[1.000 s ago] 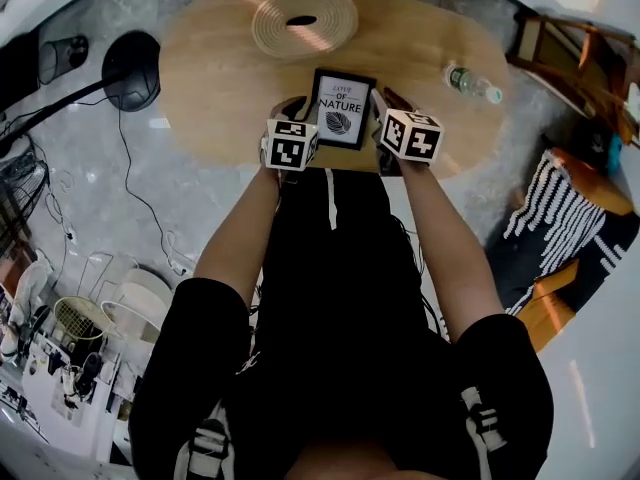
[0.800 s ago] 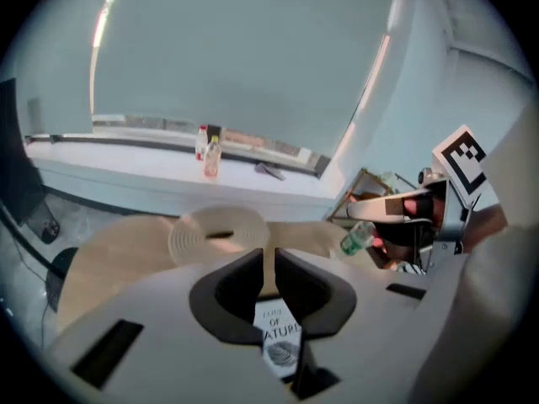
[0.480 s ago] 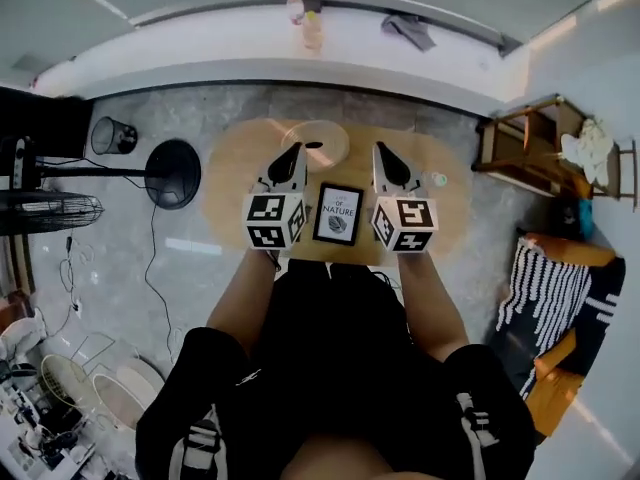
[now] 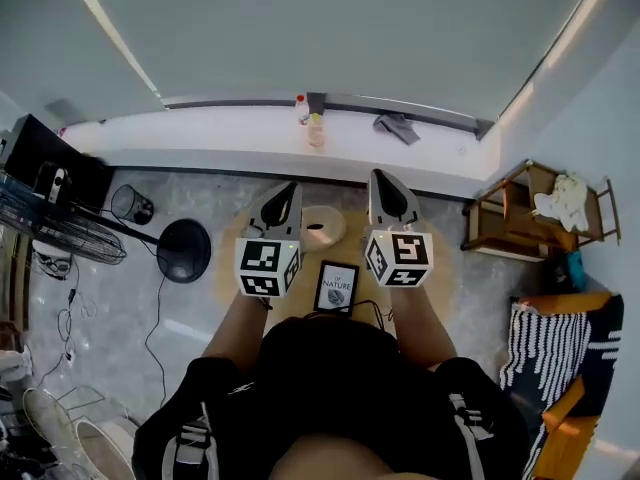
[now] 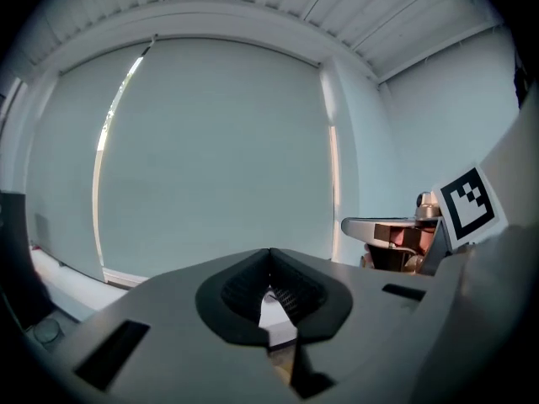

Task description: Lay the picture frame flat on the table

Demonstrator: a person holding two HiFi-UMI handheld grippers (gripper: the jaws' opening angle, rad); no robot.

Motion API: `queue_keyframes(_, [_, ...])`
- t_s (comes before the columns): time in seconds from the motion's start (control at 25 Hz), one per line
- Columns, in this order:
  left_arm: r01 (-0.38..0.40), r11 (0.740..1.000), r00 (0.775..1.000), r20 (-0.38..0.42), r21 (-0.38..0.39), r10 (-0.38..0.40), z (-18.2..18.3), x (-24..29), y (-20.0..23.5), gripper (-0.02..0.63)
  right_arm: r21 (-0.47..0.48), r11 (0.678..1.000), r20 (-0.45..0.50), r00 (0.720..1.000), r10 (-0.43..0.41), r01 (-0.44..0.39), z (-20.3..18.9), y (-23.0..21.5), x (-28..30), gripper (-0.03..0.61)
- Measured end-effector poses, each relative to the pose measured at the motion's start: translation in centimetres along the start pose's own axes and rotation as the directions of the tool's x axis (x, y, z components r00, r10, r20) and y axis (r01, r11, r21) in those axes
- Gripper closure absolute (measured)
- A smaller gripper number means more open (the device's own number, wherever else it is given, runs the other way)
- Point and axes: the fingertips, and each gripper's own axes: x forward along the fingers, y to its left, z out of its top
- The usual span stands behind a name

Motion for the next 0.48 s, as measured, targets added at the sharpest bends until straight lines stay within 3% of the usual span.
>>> queue_keyframes(0.16, [-0.022, 0.999, 0.999, 0.042, 0.042, 0.020, 2.3, -0.3, 0.2, 0.594, -0.020, 1.000, 0.031, 1.000, 0.006, -0.005, 1.6, 0.9, -0.3, 0.566])
queue_keyframes(0.48, [-0.025, 0.999, 0.999, 0.044, 0.040, 0.023, 2.2, -1.1, 0.1, 0.592, -0.019, 1.000, 0.053, 0.999, -0.014, 0.015, 2.6, 1.3, -1.2, 0.566])
